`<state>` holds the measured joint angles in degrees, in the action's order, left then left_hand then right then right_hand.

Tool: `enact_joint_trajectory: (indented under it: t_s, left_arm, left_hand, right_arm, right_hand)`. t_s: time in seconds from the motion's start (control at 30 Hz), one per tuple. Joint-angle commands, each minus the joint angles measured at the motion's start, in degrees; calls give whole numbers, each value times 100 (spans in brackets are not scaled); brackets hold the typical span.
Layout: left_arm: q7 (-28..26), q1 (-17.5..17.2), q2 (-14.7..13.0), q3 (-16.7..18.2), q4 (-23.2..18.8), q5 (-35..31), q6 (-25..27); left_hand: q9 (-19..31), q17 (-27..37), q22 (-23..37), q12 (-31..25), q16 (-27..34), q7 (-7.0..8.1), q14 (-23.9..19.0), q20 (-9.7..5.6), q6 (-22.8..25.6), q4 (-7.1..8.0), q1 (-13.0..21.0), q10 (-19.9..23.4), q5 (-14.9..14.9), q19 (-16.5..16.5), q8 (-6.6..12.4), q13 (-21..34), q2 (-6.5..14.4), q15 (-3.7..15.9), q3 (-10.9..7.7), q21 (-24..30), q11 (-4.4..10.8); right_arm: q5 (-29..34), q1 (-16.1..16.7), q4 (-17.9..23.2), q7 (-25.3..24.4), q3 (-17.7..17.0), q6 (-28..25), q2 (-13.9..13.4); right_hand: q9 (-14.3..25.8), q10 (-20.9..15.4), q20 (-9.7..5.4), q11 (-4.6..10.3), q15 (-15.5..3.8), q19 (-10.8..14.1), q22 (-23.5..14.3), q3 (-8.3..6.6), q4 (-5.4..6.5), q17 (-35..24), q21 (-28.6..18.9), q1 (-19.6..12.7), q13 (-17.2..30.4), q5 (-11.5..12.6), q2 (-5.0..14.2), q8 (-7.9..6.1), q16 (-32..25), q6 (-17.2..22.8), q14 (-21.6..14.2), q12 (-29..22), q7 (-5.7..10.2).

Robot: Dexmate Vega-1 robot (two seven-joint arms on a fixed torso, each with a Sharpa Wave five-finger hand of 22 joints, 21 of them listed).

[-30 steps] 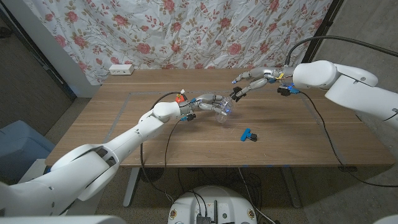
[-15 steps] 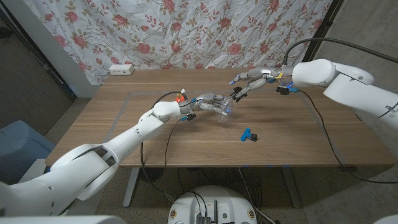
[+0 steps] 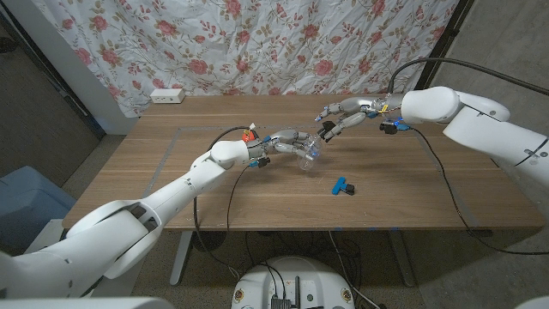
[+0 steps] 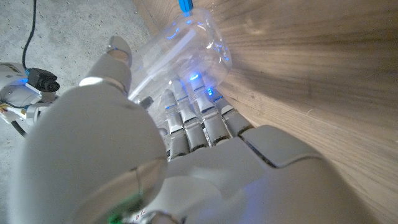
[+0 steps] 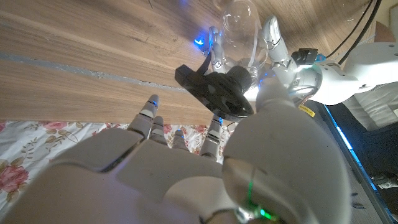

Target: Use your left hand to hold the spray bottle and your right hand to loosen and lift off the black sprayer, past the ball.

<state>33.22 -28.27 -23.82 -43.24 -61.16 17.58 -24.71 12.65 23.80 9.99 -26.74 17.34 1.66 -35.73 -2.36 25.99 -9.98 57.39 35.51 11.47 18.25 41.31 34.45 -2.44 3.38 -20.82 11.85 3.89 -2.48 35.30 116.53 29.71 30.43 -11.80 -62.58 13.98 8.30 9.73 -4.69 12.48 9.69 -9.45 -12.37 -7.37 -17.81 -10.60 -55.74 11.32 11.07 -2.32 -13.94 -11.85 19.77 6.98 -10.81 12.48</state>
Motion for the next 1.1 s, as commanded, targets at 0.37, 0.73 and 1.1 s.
enact_joint_trajectory:
  t_s: [0.37, 0.73, 1.1]
  left_arm:
    - [0, -8, -4, -11, -26, -1, 41]
    - [-18, -8, -10, -9, -40, -8, 59]
    - [4, 4, 5, -18, -15, -2, 61]
  left_hand:
    - [38, -8, 19, 1, -74, 263, -20, -269, 147, 78, -151, 475, 41, 26, 750, 51, 867, 810, -49, -17, 571]
    - [43, 6, 19, -2, -78, 273, -22, -267, 140, 63, -171, 489, 39, 30, 762, 64, 873, 824, -47, -16, 580]
    - [59, -4, 20, 13, -106, 285, -18, -257, 87, 66, -206, 457, 42, 25, 763, 76, 892, 840, -62, -19, 624]
  right_arm:
    - [40, 205, -213, -217, -38, 171, 141]
    - [72, 254, -256, -335, -42, 224, 192]
    - [81, 439, -194, -604, -139, 277, 178]
  right_hand:
    - [94, 8, -68, 137, -106, 72, -24, -110, -137, 11, -39, -182, 28, 33, 113, -239, -55, 388, -40, -62, 9]
    - [174, -90, -129, 202, -186, 158, -23, -156, -160, 23, -56, -253, 22, 23, 153, -464, -88, 780, -109, -98, 0]
    - [287, -248, -159, 298, -250, 270, -22, -177, -167, 36, -69, -292, 13, 6, 159, -761, -121, 1281, -190, -135, 2]
